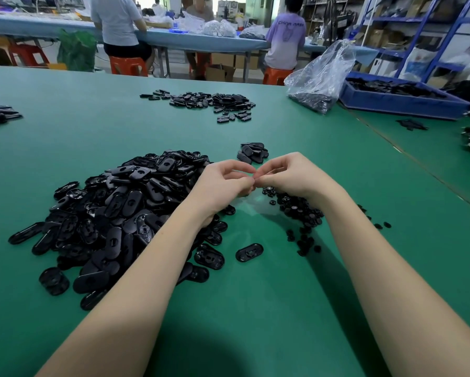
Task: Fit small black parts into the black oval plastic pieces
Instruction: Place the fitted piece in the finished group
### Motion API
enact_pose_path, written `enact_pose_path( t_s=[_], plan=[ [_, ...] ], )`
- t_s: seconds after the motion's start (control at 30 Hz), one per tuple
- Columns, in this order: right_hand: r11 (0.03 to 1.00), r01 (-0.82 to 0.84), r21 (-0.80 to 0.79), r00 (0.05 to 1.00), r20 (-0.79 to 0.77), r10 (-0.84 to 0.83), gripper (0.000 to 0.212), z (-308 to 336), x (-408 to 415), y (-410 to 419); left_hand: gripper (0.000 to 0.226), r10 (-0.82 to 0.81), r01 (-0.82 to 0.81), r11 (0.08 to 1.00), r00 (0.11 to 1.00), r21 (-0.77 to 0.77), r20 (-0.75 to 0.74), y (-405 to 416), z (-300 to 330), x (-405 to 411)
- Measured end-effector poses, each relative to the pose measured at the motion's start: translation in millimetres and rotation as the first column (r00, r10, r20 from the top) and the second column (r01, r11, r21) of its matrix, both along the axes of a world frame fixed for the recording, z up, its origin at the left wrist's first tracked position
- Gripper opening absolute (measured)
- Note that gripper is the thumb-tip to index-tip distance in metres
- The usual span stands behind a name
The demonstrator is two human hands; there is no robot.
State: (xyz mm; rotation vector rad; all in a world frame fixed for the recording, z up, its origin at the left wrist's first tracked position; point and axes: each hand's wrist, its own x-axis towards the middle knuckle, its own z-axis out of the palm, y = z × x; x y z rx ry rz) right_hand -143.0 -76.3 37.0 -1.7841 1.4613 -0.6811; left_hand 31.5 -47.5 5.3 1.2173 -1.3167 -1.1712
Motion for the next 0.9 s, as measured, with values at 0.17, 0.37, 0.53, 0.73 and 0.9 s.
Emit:
enact_pose_path(
  t_s=[0.17, 0.37, 0.53, 0.73, 0.9],
  plan=[
    [0.998, 0.051, 0.034, 0.998, -0.036, -0.049, 0.004, -4, 1, 0, 0.017, 0.241, -0.196, 0.965, 0.922, -0.172, 0.304, -4, -5, 5],
    [0.996, 0.084, 0.025, 0.996, -0.036, -0.083, 0.005, -6, 0, -2, 0.036, 0.166, 0.025, 0.975, 0.569, -0.219, 0.805, -3, -6, 13],
    [0.996, 0.086, -0.007, 0.995, -0.050, -0.086, 0.008, -6, 2, -1, 0.022, 0.209, 0.049, 0.965, 0.459, -0.259, 0.864, 4, -8, 6],
    [0.997, 0.078, -0.006, 0.997, -0.009, -0.078, 0.005, -5, 0, -2, 0.029, 0.226, 0.063, 0.956, 0.467, -0.287, 0.855, 3, -10, 5],
    [0.997, 0.058, 0.041, 0.995, 0.074, -0.061, 0.005, -2, -1, 0, 0.036, 0.310, -0.040, 0.918, 0.691, -0.394, 0.652, -2, -9, 2]
  ],
)
